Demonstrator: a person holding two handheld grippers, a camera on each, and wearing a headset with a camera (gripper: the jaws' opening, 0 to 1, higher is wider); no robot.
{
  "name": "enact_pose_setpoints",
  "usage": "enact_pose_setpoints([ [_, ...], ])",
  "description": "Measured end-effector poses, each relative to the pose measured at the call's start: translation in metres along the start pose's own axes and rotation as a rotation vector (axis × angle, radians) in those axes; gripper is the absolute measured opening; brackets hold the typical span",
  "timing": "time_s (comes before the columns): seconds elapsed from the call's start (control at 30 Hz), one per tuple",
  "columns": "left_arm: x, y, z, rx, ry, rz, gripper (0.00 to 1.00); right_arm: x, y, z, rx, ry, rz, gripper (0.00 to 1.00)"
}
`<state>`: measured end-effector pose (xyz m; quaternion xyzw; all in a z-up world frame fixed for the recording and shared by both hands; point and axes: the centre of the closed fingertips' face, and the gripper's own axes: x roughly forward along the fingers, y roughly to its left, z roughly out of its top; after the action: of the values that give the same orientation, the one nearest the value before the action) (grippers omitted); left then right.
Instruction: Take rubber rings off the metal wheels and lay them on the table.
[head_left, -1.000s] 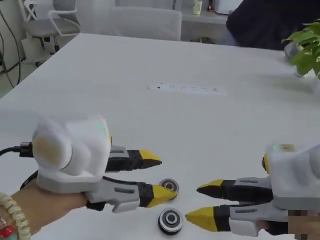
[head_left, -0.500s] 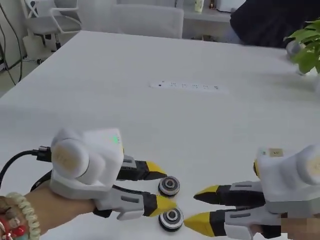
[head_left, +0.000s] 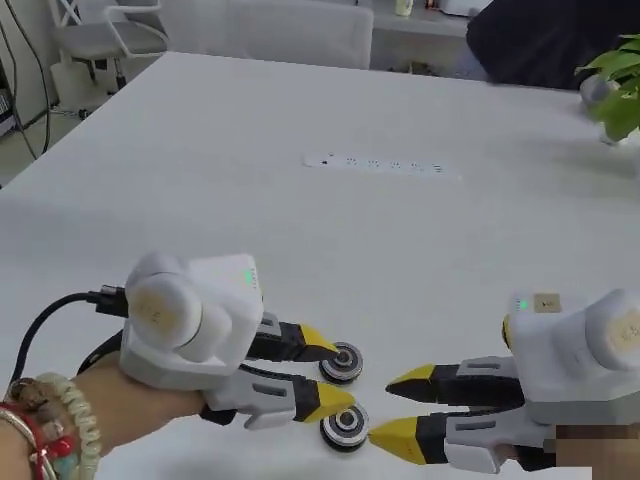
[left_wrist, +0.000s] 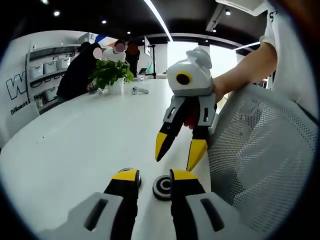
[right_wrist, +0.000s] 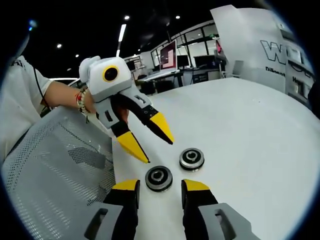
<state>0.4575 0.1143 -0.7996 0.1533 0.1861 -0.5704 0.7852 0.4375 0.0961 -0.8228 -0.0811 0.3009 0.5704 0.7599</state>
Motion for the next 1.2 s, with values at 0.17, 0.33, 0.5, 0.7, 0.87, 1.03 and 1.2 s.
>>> enact_pose_setpoints([
  [0.17,0.009,-0.015,-0.009,0.037,0.042,-0.05,0.17,0.005,0.005,-0.004,-0.028,0.025,0.013,0.3],
  [0.33,0.015,-0.021,-0.017,0.099,0.088,-0.056,0.16,0.011,0.009,-0.009,-0.079,0.06,0.009,0.29],
  [0.5,0.016,-0.016,-0.027,0.119,0.125,-0.04,0.15,0.019,0.01,-0.017,-0.113,0.099,0.005,0.29],
  [0.7,0.016,-0.017,-0.031,0.135,0.141,-0.041,0.12,0.023,0.005,-0.021,-0.134,0.12,-0.028,0.28],
  [0.87,0.019,-0.022,-0.03,0.143,0.129,-0.055,0.07,0.023,0.004,-0.023,-0.125,0.124,-0.027,0.27],
  [1.03,0.021,-0.02,-0.029,0.135,0.095,-0.052,0.07,0.024,0.003,-0.02,-0.133,0.114,-0.038,0.26],
  [1.2,0.021,-0.018,-0.031,0.065,0.056,-0.056,0.07,0.025,0.001,-0.02,-0.132,0.109,-0.045,0.24],
])
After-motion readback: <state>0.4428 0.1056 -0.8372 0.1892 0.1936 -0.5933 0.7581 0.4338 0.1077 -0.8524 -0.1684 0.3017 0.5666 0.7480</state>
